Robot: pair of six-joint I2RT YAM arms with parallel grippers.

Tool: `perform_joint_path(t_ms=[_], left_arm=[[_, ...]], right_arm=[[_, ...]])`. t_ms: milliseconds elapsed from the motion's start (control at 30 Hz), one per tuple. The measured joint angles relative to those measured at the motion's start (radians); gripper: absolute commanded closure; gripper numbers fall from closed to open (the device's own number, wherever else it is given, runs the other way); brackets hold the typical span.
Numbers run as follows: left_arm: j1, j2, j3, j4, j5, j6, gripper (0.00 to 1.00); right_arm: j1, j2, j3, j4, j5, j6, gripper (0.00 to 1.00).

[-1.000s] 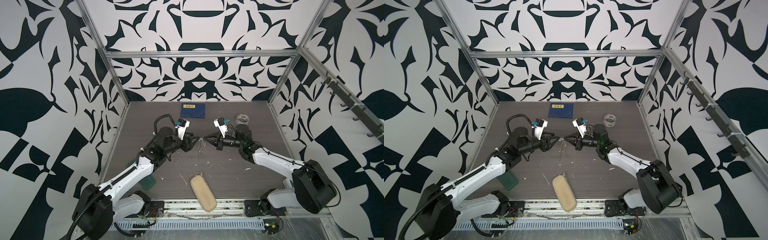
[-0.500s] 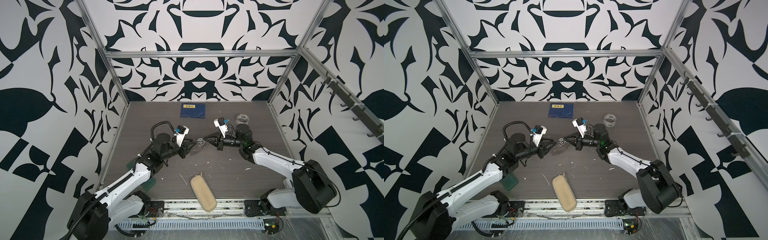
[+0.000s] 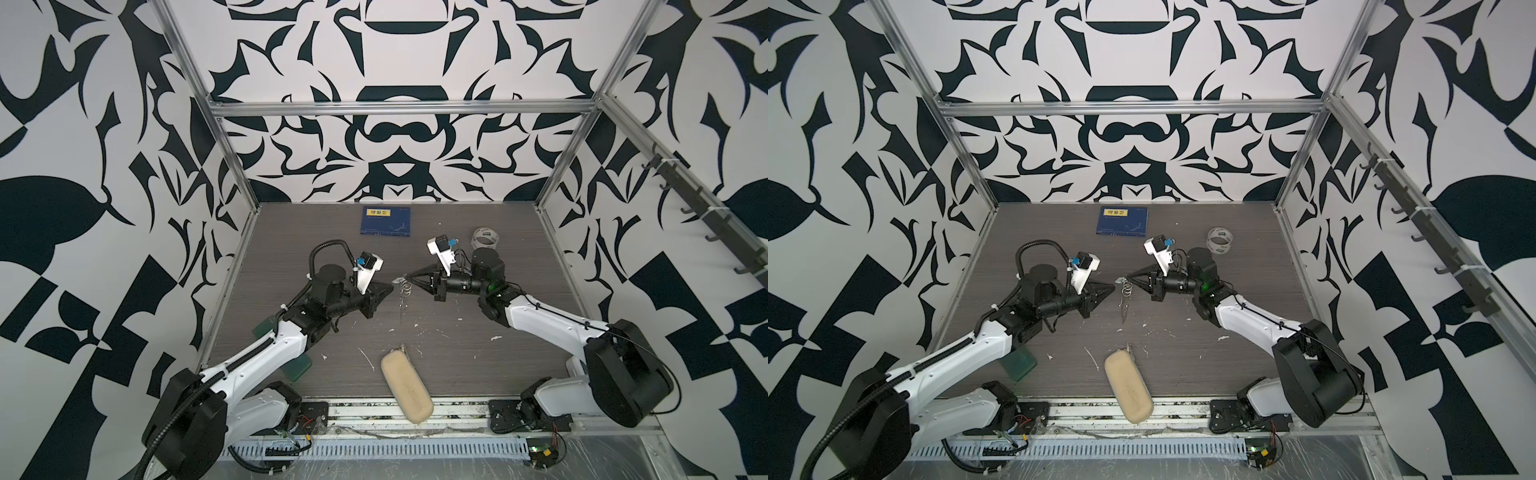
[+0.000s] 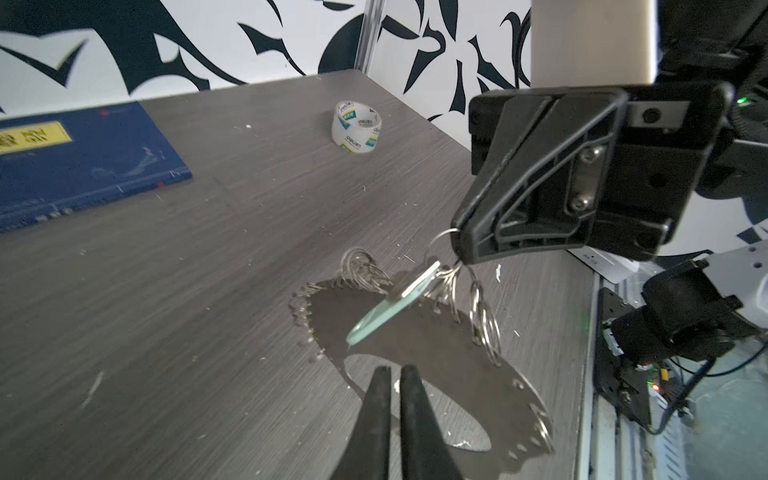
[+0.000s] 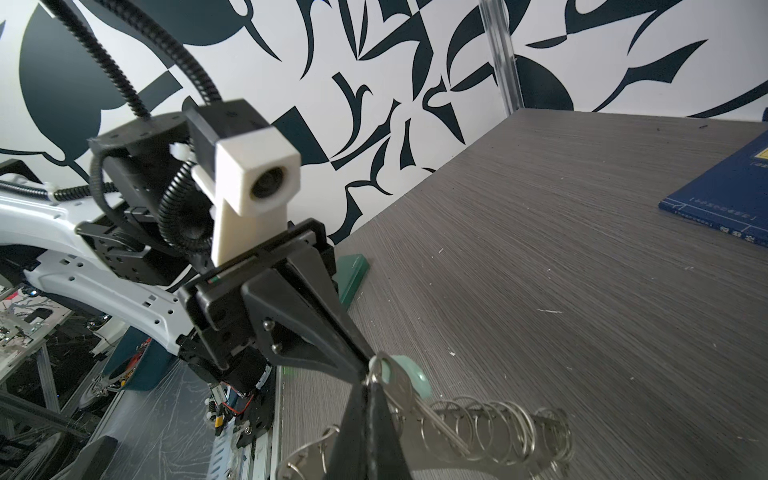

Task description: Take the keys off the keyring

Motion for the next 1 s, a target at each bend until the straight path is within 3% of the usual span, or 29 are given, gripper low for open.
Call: perform_joint_path(t_ms=[467, 1000], left_arm=[[-0.003, 0.064, 0.062, 0.065, 0.048, -0.019, 0.75], [-0.020, 0.099, 0.073, 0.088, 0.085, -0.019, 0.77]], right_arm=[[0.000, 0.000, 0.000, 0.006, -0.044, 0.012, 1.00], [-0.005, 0.001, 0.000, 0.016, -0.078, 0.037, 1.00]])
